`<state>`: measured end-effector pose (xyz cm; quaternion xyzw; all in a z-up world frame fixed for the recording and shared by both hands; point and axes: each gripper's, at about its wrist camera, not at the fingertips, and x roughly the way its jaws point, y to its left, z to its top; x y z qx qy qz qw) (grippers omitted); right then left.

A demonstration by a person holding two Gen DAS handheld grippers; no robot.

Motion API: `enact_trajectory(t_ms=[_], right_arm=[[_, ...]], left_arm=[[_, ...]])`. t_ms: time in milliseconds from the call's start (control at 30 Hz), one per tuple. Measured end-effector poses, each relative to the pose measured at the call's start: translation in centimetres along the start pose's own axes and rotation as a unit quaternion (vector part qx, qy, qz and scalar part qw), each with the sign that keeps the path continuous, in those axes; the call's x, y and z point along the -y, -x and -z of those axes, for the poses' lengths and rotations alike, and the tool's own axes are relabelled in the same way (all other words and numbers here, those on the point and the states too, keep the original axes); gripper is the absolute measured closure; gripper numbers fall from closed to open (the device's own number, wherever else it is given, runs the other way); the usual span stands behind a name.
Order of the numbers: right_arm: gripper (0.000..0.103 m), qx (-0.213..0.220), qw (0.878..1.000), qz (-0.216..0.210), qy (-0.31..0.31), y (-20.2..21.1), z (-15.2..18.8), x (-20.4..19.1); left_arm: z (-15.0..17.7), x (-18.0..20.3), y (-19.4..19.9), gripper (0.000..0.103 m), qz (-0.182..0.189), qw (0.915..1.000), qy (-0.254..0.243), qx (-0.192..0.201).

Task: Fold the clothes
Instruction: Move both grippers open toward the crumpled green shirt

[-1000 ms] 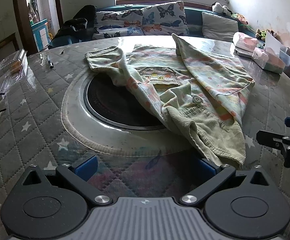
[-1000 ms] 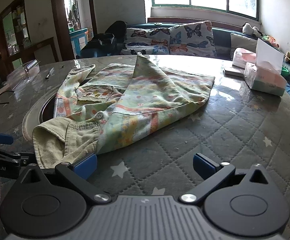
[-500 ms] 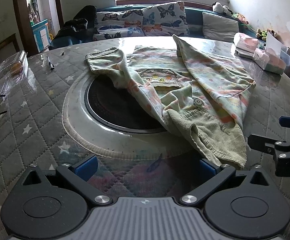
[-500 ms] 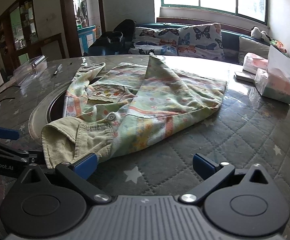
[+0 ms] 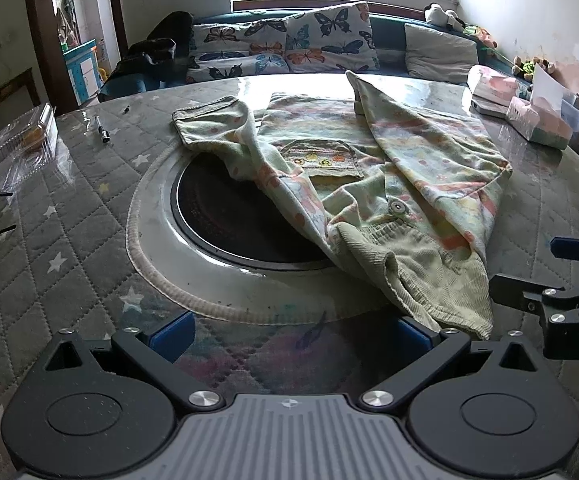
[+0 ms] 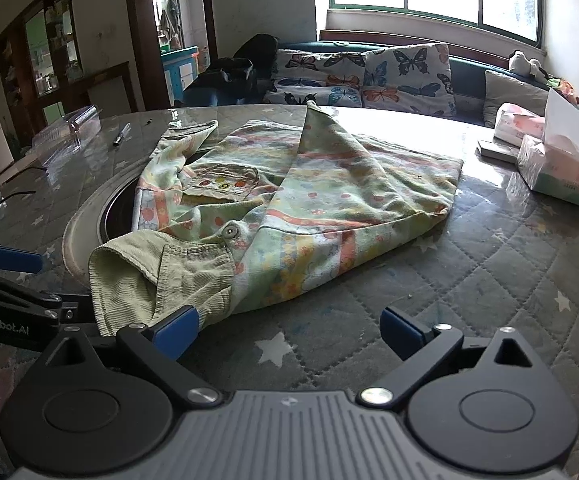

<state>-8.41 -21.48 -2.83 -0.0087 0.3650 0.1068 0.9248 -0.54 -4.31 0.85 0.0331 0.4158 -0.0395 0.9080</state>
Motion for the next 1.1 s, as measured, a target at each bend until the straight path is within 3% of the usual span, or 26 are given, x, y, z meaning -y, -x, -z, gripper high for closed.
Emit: enact_trajectory(t_ms=[567, 1100], right_arm=[[0.004, 0.0, 1.0, 0.013, -0.006, 1.2, 1.2, -0.4], [0.004, 0.001, 1.0, 0.017, 0.013, 1.2, -0.1, -0.6]], left_arm=[[1.5, 1.1, 0.6, 0.0, 0.008, 0.9996, -0.024, -0.009], [-0.5, -1.5, 1.5, 0.0, -0.009, 0.9996, 0.007, 0.026]])
